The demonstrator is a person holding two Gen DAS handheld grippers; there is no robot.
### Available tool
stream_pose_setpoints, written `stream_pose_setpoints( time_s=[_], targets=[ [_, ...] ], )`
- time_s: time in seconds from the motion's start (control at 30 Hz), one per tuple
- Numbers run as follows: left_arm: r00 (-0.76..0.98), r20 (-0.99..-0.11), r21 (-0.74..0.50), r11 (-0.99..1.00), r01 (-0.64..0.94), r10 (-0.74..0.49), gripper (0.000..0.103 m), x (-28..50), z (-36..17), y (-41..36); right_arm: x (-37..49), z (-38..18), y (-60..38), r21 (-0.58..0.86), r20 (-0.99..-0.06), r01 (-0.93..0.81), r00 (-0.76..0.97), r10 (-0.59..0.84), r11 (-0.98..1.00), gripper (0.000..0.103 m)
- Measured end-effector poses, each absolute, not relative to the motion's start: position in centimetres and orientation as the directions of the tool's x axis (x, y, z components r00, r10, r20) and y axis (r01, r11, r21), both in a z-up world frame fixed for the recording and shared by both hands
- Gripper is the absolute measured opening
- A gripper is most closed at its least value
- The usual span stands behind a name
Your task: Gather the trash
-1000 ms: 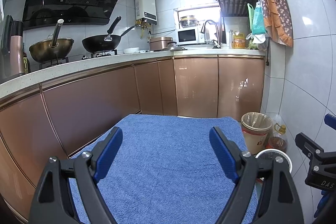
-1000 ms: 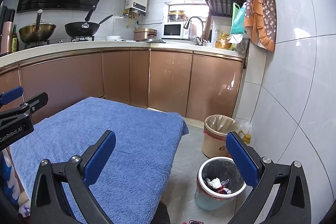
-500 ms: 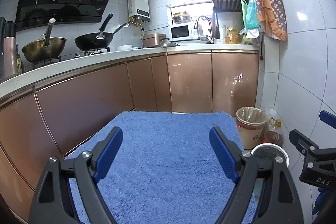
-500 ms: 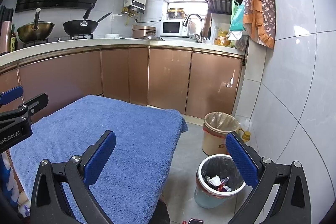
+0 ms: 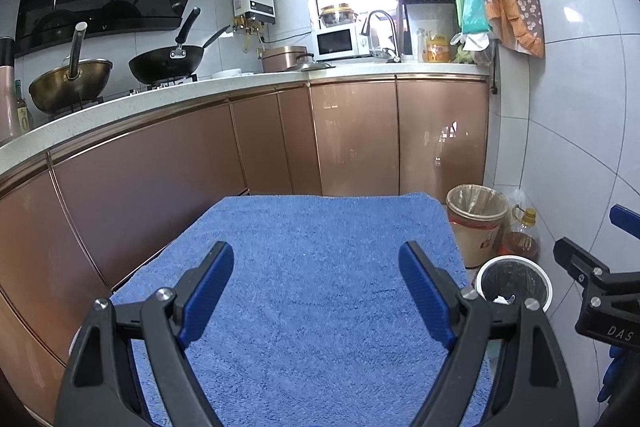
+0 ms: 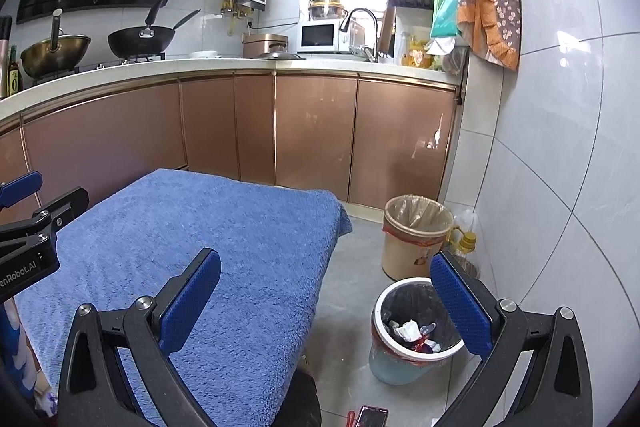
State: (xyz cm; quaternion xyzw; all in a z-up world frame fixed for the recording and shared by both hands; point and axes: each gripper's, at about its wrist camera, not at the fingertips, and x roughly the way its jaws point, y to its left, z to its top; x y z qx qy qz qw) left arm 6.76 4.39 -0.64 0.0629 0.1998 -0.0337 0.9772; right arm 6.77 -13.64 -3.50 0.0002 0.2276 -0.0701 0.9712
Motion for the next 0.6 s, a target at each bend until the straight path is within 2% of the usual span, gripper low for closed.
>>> stream_pose_setpoints(
  time_s=[0.6],
  targets=[
    [0.907,-0.417,0.096,0.990,0.106,-0.056,0.084,7.25,-1.39,4.36,7.09,-4.09,-14.00,-0.032,-0.455,0.143,0.879,-0.142,0.989,0.103]
  ],
)
